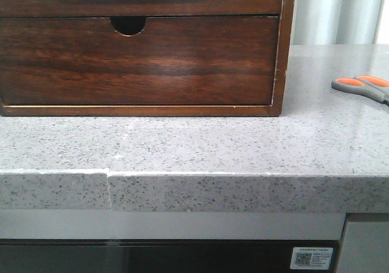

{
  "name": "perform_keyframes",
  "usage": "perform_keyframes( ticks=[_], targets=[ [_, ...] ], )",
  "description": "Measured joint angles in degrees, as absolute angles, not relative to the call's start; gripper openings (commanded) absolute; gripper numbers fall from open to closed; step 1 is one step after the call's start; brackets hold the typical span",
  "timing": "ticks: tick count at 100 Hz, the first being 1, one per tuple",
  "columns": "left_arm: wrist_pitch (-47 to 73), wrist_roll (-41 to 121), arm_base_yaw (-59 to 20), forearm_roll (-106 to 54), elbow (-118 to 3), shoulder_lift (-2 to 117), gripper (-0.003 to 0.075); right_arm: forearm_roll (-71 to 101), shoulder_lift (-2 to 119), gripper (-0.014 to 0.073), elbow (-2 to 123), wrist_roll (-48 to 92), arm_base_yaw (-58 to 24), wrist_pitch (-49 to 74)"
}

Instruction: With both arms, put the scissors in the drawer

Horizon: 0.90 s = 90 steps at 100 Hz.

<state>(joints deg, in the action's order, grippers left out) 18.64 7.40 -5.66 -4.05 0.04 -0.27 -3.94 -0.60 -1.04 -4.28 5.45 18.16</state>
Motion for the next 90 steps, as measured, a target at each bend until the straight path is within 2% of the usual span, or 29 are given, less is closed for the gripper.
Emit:
perform_keyframes(
  ticks=[48, 90],
  targets=[
    [13.6, 7.4, -5.7, -2.7, 0.0, -0.3, -0.0019, -2.8, -0.6, -0.0061, -1.0, -4.3, 5.5, 17.7],
    [4.8, 7.4, -5.7, -3.0, 0.0, -0.3, -0.0019, 1.1, -0.6, -0.0061, -1.0, -4.3, 5.5, 8.0]
  ],
)
